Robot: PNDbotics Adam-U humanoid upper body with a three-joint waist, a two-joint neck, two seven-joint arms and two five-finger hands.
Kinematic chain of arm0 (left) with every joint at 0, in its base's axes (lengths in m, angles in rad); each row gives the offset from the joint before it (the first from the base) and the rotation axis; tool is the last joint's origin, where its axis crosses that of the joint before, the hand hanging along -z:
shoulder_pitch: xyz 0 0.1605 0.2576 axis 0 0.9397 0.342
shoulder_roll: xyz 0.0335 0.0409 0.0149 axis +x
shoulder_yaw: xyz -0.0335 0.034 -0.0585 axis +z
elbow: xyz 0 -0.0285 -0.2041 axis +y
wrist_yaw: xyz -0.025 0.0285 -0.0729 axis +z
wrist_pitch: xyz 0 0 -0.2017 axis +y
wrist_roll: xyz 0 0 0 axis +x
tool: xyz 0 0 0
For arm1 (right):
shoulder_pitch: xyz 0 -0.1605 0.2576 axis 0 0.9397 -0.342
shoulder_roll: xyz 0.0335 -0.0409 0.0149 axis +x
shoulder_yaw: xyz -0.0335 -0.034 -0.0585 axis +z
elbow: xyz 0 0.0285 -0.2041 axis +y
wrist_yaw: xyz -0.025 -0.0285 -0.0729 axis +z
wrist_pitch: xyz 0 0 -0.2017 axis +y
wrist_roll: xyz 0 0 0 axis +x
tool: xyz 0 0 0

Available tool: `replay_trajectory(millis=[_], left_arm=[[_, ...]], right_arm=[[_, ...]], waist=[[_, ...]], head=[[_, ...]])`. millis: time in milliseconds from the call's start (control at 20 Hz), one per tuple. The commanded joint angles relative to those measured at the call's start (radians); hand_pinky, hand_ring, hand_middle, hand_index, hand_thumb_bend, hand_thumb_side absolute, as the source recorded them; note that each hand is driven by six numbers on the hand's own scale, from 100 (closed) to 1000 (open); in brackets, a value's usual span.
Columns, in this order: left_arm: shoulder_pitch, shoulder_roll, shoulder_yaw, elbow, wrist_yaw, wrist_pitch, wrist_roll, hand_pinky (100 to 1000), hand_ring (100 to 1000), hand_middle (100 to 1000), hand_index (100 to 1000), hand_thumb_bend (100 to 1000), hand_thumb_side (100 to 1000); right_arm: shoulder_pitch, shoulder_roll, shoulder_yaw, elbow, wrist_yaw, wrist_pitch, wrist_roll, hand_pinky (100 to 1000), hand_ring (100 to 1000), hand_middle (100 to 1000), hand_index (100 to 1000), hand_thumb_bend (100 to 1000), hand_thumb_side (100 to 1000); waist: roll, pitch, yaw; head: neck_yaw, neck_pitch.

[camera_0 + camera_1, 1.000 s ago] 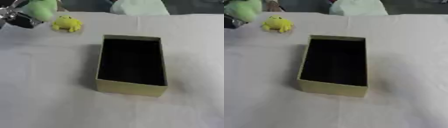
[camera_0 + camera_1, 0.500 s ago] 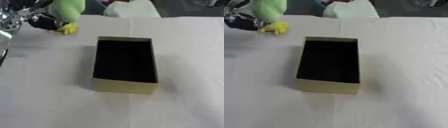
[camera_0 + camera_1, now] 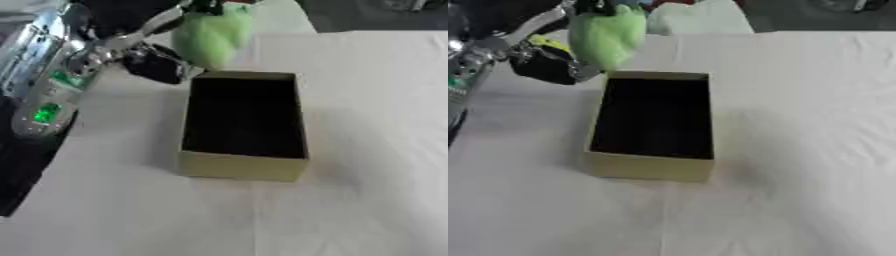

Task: Pick up objects on the table and place them in the box.

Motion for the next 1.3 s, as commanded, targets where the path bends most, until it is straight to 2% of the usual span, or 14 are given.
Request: replay_trajectory(millis=[50, 350, 700, 800, 900, 1000, 1100, 1200, 1250, 1300], left_arm=[[-0.03, -0.057, -0.013, 0.04, -0.043, -0.021, -0.041, 629, 459, 392, 568, 270, 200], [-0.03, -0.149, -0.039, 0.155, -0.123, -0.048, -0.056, 629, 467, 402, 572, 288, 205], [-0.018, -0.207, -0.064, 0.258, -0.217, -0.075, -0.025, 636, 478, 431, 606, 337, 234], [-0.01, -0.216, -0.068, 0.285, -0.236, -0.08, -0.017, 640, 485, 446, 628, 359, 244], [-0.003, -0.221, -0.071, 0.308, -0.247, -0.084, -0.014, 657, 516, 489, 686, 396, 256], [0.004, -0.223, -0.07, 0.33, -0.259, -0.085, -0.016, 661, 522, 497, 692, 402, 263], [0.01, -0.225, -0.066, 0.346, -0.27, -0.08, -0.015, 674, 545, 535, 727, 429, 276], [0.015, -0.226, -0.062, 0.357, -0.277, -0.076, -0.013, 730, 640, 666, 821, 494, 302], [0.017, -0.226, -0.061, 0.36, -0.279, -0.077, -0.014, 803, 766, 801, 903, 557, 326], [0.019, -0.226, -0.062, 0.363, -0.28, -0.081, -0.02, 823, 801, 837, 922, 580, 333]], right_arm=[[-0.003, -0.02, -0.011, -0.016, -0.004, 0.001, 0.001, 756, 708, 674, 771, 148, 991], [0.002, -0.016, -0.013, -0.016, -0.004, 0.002, -0.002, 756, 707, 673, 771, 149, 990], [-0.002, -0.01, -0.012, -0.016, -0.008, 0.003, -0.001, 755, 707, 673, 771, 150, 989], [-0.001, -0.009, -0.013, -0.016, -0.008, 0.004, -0.002, 755, 707, 672, 771, 151, 989], [0.001, -0.007, -0.015, -0.016, -0.007, 0.004, -0.003, 755, 707, 672, 771, 152, 988], [0.003, -0.006, -0.016, -0.016, -0.007, 0.005, -0.005, 755, 707, 672, 771, 153, 988], [0.006, -0.006, -0.017, -0.016, -0.006, 0.006, -0.007, 755, 707, 672, 770, 154, 988], [0.007, -0.006, -0.018, -0.016, -0.005, 0.006, -0.008, 755, 707, 672, 770, 154, 987], [0.008, -0.006, -0.018, -0.016, -0.005, 0.006, -0.008, 755, 707, 672, 770, 155, 988], [0.009, -0.006, -0.018, -0.016, -0.005, 0.007, -0.008, 755, 707, 672, 770, 155, 987]], waist=[[0.0, -0.028, 0.0], [0.007, -0.037, -0.002], [0.013, -0.037, -0.015], [0.014, -0.036, -0.017], [0.015, -0.035, -0.017], [0.016, -0.035, -0.016], [0.016, -0.034, -0.014], [0.016, -0.034, -0.013], [0.016, -0.033, -0.012], [0.015, -0.033, -0.012]], head=[[0.003, 0.014], [0.001, 0.021], [0.006, 0.021], [0.005, 0.022], [0.003, 0.021], [0.001, 0.02], [-0.001, 0.021], [-0.002, 0.021], [-0.002, 0.021], [-0.003, 0.02]])
